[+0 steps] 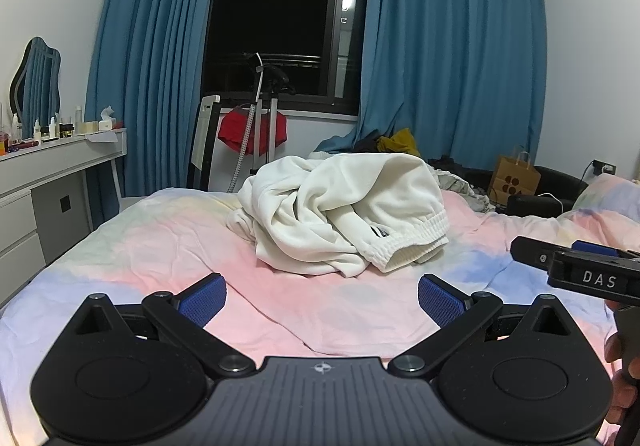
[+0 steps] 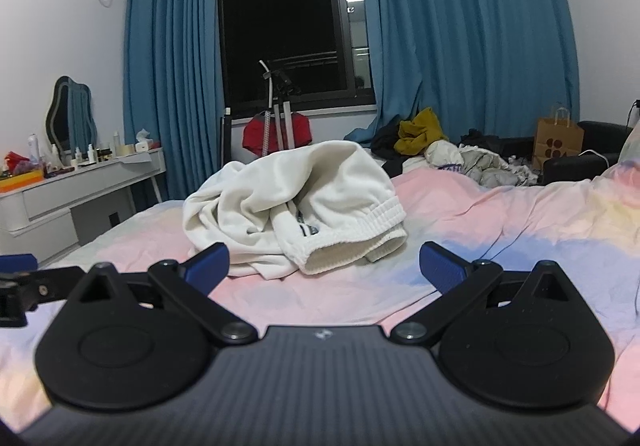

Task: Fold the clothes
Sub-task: 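Move both grippers toward the white sweatpants on the bed, then grasp the ribbed cuff of the white sweatpants with the left gripper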

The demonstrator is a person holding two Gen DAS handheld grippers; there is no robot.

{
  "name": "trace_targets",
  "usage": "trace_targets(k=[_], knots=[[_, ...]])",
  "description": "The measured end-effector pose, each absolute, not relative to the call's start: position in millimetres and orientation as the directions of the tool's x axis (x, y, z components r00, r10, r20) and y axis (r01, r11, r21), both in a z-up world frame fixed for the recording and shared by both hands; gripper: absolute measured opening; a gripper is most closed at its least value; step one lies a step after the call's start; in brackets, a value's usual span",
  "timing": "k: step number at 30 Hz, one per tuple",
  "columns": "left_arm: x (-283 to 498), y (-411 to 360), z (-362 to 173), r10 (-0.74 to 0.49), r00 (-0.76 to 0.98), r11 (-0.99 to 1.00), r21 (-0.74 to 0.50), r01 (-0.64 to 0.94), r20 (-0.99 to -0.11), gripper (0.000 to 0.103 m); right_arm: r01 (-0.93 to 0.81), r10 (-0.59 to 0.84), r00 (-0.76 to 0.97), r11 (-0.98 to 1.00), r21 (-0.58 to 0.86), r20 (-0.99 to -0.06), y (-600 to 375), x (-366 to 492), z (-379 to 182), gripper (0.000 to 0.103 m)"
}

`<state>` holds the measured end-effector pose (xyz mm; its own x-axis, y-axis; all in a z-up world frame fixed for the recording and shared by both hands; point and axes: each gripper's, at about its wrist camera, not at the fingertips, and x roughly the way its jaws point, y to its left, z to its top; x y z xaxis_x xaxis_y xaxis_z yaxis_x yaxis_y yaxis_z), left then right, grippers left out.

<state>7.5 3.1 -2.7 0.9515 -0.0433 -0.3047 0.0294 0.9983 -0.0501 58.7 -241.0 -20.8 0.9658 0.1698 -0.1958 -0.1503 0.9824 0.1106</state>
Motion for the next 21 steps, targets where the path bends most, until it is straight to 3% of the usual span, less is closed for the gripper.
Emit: trace_targets(k=[9, 16, 21], knots=[[17, -10, -7, -0.063, 0.951, 0.998, -0.002, 0.066, -0.302, 0.103, -0.094, 0.126, 0.973, 0.982, 0.166, -0.191, -248, 54, -16, 0.103], [40, -36, -12, -0.098, 0.948, 0.989, 0.077, 0.127, -0.304, 0.102, 0.02, 0.014, 0.979, 0.986, 0.163, -0.203, -260, 55, -12, 0.103], [104, -70, -15, -0.133, 0.936, 0.972, 0.14, 0.188, -0.327, 0.101, 0.101, -0.054, 0.972, 0.974, 0.203, -0.229, -281, 71, -18, 0.103]])
